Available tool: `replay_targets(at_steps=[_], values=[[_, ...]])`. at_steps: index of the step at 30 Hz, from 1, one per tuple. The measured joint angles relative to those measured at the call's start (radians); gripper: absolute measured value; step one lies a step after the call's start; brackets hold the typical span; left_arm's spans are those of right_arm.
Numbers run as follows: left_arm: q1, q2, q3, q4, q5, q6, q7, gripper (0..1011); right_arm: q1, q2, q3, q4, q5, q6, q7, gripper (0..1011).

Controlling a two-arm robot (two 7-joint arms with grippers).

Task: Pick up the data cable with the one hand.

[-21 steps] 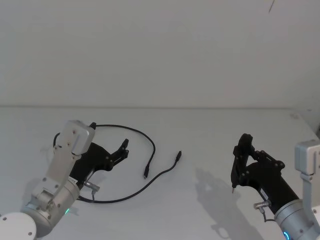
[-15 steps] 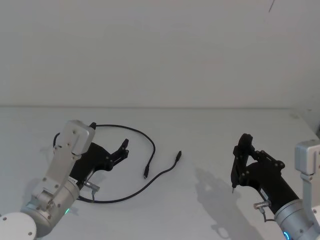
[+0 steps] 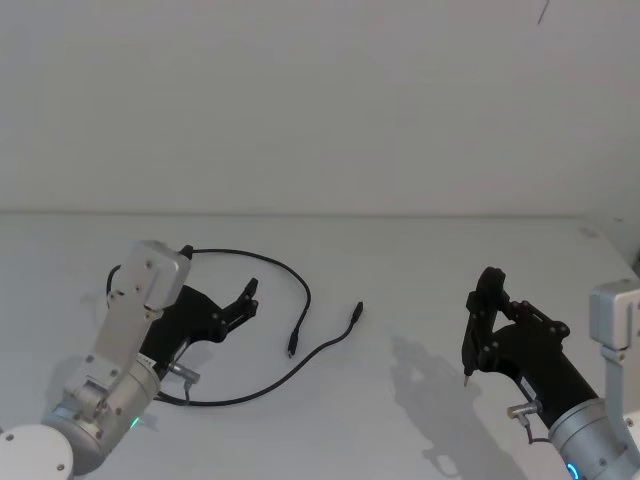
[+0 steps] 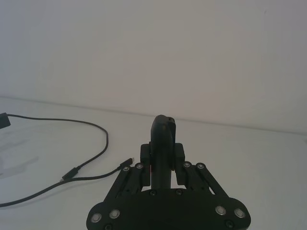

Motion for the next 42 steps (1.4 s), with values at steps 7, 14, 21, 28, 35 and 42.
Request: replay_targets(at_steps=[7,14,21,28,35,42], values=[[-0.007,0.0,0.01,0.0,-0.004,0.016,-0.031,1001,0.0,0.0,0.0,0.0,0.0,0.0,0.0,279],[-0.02,-0.001,0.036,0.001,-0.016,0.059,-0.083,1001,0.0,0.0,0.0,0.0,0.0,0.0,0.0,279],[-0.035,-0.01,0.07,0.007,-0.022,0.126,-0.131,1001,0.0,0.0,0.0,0.0,0.0,0.0,0.0,279],[-0.055,-0.029,0.099,0.024,-0.019,0.183,-0.16,1001,0.0,0.0,0.0,0.0,0.0,0.0,0.0,279],[-0.07,-0.053,0.11,0.041,-0.01,0.224,-0.159,1001,0.0,0.0,0.0,0.0,0.0,0.0,0.0,279],[-0.084,-0.09,0.109,0.065,0.001,0.269,-0.128,1001,0.0,0.0,0.0,0.0,0.0,0.0,0.0,279]])
